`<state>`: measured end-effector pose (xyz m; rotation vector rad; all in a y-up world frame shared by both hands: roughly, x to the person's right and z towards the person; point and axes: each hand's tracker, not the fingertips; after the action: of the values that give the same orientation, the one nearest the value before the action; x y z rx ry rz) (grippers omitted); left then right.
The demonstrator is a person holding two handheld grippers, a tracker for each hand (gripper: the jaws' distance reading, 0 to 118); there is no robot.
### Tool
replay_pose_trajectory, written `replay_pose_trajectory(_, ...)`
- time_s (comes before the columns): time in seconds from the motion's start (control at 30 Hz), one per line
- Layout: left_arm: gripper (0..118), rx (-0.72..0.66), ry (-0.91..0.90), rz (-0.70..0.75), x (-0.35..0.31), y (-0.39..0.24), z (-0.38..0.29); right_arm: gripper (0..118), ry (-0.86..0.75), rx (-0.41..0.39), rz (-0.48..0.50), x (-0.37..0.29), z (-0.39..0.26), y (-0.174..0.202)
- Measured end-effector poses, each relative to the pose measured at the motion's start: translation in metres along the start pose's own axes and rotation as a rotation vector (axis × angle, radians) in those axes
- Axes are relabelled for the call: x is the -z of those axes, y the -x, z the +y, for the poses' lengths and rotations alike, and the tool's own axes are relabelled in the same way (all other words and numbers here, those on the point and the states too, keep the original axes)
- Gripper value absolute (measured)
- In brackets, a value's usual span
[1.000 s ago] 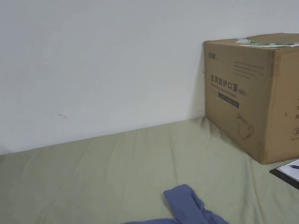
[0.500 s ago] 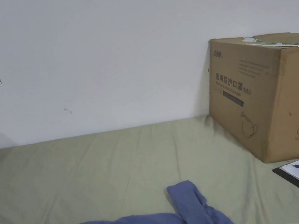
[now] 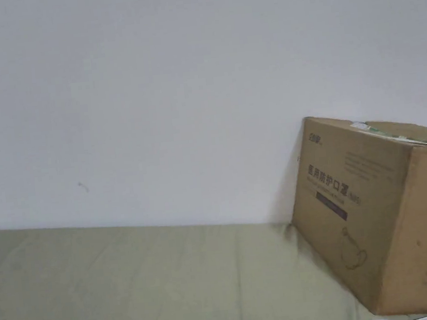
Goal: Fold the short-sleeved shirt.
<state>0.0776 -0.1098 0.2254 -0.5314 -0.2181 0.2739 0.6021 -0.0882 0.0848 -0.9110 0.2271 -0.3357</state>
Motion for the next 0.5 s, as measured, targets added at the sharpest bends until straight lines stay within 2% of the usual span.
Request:
replay_pose_trajectory(0.07, 0, -0.006, -0.006, -0.001, 0.005, 0.007, 0.002, 0, 0.020, -0.034, -0.077, 0.035, 0.017, -0.006)
replay_pose_trajectory(0.13, 0, -0.013, -0.021, 0.012, 0.010, 0.009, 0.003, 2, 0.112, -0.016, -0.105, 0.073, 0.034, -0.016)
replay_pose_trajectory(0.17, 0, -0.016, -0.025, 0.013, 0.013, 0.013, 0.005, 25, 0.152, 0.003, -0.125, 0.091, 0.041, -0.021)
replay_pose_trajectory(0.2, 0, -0.019, -0.030, 0.011, 0.014, 0.017, 0.006, 67, 0.183, 0.021, -0.162, 0.107, 0.044, -0.029)
replay_pose_trajectory(0.23, 0, -0.021, -0.033, 0.014, 0.016, 0.017, 0.006, 118, 0.200, 0.032, -0.194, 0.120, 0.048, -0.034)
replay_pose_trajectory(0.3, 0, -0.025, -0.040, 0.040, 0.021, 0.020, 0.006, 105, 0.277, 0.037, -0.263, 0.149, 0.051, -0.043)
replay_pose_trajectory(0.33, 0, -0.030, -0.042, 0.049, 0.024, 0.022, 0.005, 101, 0.212, 0.025, -0.298, 0.161, 0.056, -0.045)
replay_pose_trajectory(0.43, 0, -0.061, -0.026, 0.054, 0.033, 0.028, 0.003, 103, 0.218, -0.005, -0.395, 0.198, 0.065, -0.049)
replay_pose_trajectory(0.47, 0, -0.071, -0.015, 0.054, 0.036, 0.030, 0.001, 103, 0.216, -0.019, -0.418, 0.170, 0.059, -0.051)
replay_pose_trajectory(0.5, 0, -0.077, -0.010, 0.054, 0.038, 0.032, 0.000, 103, 0.229, -0.035, -0.448, 0.172, 0.060, -0.051)
